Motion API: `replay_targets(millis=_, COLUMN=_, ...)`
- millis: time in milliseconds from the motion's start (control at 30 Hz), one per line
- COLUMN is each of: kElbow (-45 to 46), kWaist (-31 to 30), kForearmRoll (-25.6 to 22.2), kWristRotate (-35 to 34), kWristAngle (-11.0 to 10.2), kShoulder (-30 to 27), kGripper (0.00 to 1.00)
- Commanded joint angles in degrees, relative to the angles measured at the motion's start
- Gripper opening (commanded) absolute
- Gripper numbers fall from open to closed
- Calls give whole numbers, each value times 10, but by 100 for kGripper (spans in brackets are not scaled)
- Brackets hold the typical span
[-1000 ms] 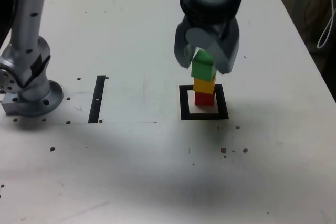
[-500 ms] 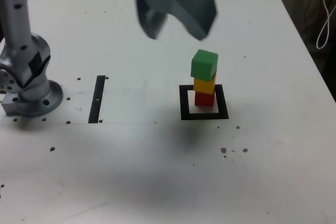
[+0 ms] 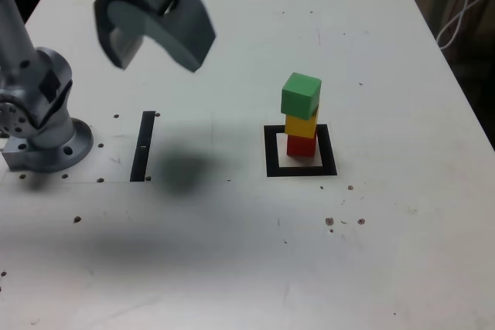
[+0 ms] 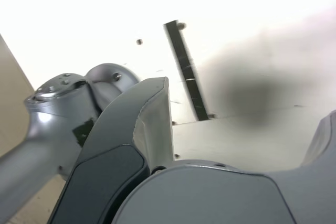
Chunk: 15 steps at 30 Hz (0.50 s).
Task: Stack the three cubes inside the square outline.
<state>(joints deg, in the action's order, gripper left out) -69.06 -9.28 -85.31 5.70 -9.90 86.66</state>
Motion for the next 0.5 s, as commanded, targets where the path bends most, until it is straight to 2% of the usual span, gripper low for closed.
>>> replay_targets(millis=0, kElbow=53, kWaist=9, kForearmRoll=20, kWristRotate=-3, kWristAngle=5, kShoulder=-15, kGripper=99)
replay_targets(millis=167, kElbow=119, kWaist=20, kForearmRoll=46, kWristRotate=-6, kWristAngle=7, kShoulder=-33, kGripper=99)
replay_targets(millis=467, kElbow=167, kWaist=21, kForearmRoll=64, kWristRotate=-16, kWristAngle=3, kShoulder=-35, kGripper=99)
